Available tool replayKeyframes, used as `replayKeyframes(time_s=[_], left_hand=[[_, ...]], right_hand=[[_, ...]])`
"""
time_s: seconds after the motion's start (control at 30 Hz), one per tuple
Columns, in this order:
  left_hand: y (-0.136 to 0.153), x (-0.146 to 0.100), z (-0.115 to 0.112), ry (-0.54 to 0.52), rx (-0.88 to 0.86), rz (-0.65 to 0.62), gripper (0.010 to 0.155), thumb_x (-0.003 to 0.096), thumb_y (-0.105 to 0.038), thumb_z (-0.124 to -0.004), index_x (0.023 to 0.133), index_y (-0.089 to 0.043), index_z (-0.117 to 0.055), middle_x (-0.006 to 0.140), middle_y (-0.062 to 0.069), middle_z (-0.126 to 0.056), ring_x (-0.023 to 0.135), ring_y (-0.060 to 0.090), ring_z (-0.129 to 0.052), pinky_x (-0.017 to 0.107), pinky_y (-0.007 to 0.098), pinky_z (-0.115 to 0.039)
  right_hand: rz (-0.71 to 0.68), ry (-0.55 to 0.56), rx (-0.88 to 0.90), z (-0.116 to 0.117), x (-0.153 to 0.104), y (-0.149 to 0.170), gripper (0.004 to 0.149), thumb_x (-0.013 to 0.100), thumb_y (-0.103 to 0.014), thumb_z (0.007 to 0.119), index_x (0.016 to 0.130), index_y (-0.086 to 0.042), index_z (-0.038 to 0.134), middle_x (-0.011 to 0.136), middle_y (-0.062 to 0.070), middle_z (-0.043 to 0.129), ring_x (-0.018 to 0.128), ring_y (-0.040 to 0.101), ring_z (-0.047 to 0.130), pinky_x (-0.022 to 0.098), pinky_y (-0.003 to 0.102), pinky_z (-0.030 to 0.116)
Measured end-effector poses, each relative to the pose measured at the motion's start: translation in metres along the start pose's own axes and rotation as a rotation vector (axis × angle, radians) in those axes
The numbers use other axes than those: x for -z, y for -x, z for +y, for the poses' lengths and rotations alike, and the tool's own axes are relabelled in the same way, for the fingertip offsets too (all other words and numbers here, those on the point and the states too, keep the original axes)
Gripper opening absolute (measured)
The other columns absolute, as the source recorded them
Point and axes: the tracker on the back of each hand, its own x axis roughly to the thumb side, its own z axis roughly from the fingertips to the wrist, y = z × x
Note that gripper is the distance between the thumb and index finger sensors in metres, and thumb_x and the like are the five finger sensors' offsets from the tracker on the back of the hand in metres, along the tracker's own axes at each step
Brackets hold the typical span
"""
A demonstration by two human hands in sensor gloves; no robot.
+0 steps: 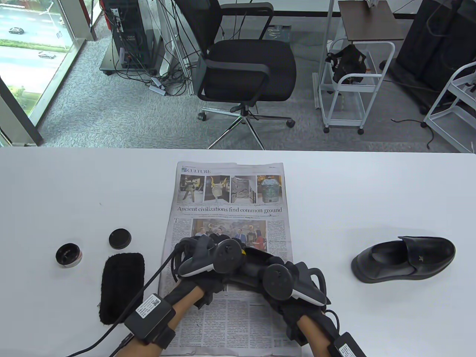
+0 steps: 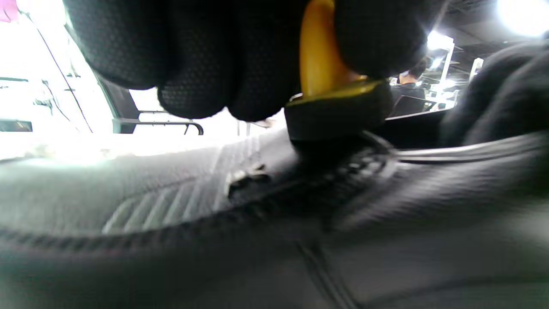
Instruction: Dip and apply built-in sponge shoe polish on shoes
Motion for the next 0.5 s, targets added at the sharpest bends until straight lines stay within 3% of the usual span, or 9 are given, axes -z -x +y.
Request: replayKeyframes(time_s=[0.13, 0.27, 0.5], left_hand=[[0.011, 0.013, -0.004, -0.026, 0.109, 0.072, 0.054, 0.0555, -0.046, -0.074, 0.094, -0.009, -0.079, 0.079, 0.013, -0.094, 0.07, 0.035, -0.092, 0.058, 0.058, -0.077], [0.038, 0.019, -0.012, 0.029, 0.169, 0.169, 0.053, 0.0551, -0.046, -0.075, 0.093, -0.009, -0.079, 0.079, 0.013, -0.094, 0.07, 0.035, -0.092, 0.058, 0.059, -0.076], [0.071, -0.001, -0.009, 0.149, 0.248, 0.24, 0.052, 0.056, -0.045, -0.074, 0.094, -0.01, -0.078, 0.081, 0.013, -0.092, 0.072, 0.036, -0.091, 0.059, 0.059, -0.076]], right_hand=[[0.0, -0.001, 0.0, 0.0, 0.0, 0.0, 0.041, 0.047, -0.038, 0.073, 0.084, -0.02, 0.073, 0.097, 0.01, 0.058, 0.067, 0.05, 0.079, 0.056, 0.067, 0.066], [0.0, -0.002, 0.001, 0.0, 0.0, 0.0, 0.041, 0.047, -0.038, 0.073, 0.084, -0.02, 0.073, 0.097, 0.01, 0.058, 0.067, 0.05, 0.079, 0.056, 0.066, 0.066], [-0.003, -0.004, -0.006, 0.0, 0.0, 0.0, 0.041, 0.047, -0.038, 0.072, 0.084, -0.021, 0.072, 0.097, 0.01, 0.058, 0.067, 0.05, 0.08, 0.055, 0.066, 0.067]])
